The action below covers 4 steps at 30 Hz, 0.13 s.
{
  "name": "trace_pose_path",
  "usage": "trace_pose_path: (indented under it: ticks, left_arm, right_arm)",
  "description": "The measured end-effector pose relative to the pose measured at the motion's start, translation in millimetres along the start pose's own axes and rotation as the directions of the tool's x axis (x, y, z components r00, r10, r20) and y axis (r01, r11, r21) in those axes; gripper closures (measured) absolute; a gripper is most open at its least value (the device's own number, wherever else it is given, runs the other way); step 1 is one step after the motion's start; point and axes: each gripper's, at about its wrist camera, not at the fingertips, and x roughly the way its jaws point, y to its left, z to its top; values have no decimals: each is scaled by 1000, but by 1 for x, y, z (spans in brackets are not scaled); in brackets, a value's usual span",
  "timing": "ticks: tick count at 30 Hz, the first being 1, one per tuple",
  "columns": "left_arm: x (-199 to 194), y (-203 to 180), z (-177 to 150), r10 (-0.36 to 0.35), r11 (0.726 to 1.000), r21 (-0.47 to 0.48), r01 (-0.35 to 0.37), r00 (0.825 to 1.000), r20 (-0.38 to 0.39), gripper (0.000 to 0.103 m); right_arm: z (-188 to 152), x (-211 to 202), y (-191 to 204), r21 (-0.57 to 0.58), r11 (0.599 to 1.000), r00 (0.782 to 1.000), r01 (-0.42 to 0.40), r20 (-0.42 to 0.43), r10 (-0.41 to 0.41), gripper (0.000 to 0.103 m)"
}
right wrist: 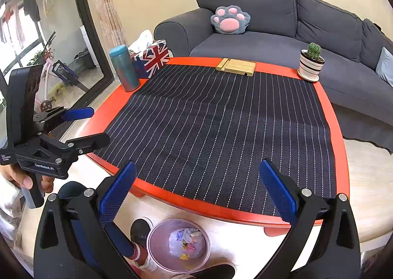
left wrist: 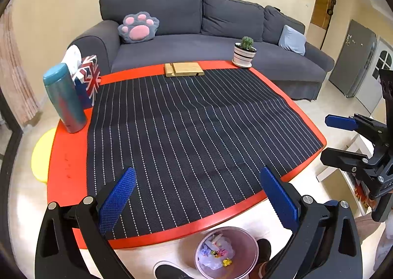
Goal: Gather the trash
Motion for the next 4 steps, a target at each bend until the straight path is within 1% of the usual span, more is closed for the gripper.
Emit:
trace_pose_path:
  ticks: [4]
  left_arm:
    - [2, 2, -1, 17, 1000, -9, -17, 1000, -5, 6]
  right_arm:
    - [-1, 1, 0, 2, 1000, 1000, -3, -3, 3, 4]
